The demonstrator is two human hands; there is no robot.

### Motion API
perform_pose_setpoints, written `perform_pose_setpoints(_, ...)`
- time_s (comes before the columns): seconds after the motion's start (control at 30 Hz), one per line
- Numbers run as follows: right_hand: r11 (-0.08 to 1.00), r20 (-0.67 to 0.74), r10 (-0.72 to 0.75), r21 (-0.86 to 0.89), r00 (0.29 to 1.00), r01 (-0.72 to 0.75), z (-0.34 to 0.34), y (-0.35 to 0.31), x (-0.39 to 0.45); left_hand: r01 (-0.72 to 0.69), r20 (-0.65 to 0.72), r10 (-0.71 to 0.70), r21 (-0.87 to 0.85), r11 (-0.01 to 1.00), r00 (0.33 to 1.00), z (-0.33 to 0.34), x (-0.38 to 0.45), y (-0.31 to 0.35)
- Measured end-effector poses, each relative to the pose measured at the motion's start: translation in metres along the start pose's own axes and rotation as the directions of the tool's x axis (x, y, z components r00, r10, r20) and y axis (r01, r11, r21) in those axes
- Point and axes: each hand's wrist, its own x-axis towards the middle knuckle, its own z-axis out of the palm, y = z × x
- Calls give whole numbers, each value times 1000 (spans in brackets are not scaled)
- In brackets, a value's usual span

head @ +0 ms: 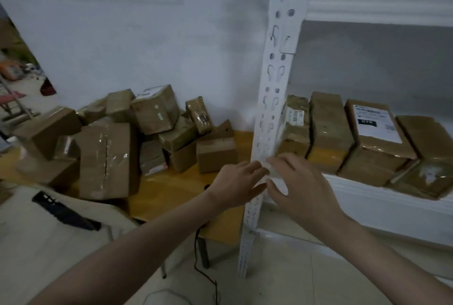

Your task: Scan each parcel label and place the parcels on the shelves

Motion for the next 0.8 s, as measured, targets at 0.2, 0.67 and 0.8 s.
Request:
perform_pose_setpoints(0.2,997,121,-40,75,992,31,67,-58,56,166,132,-174,70,984,976,-2,-53,-86)
perform_pose_setpoints(0.67,947,496,30,264,868,-184,274,-217,237,607,218,-628,160,778,747,-7,-247,-356)
perform_pose_setpoints(0.8,894,589,61,327,805,-307,327,-251,284,705,205,-722,162,690,660,-11,-298,-422)
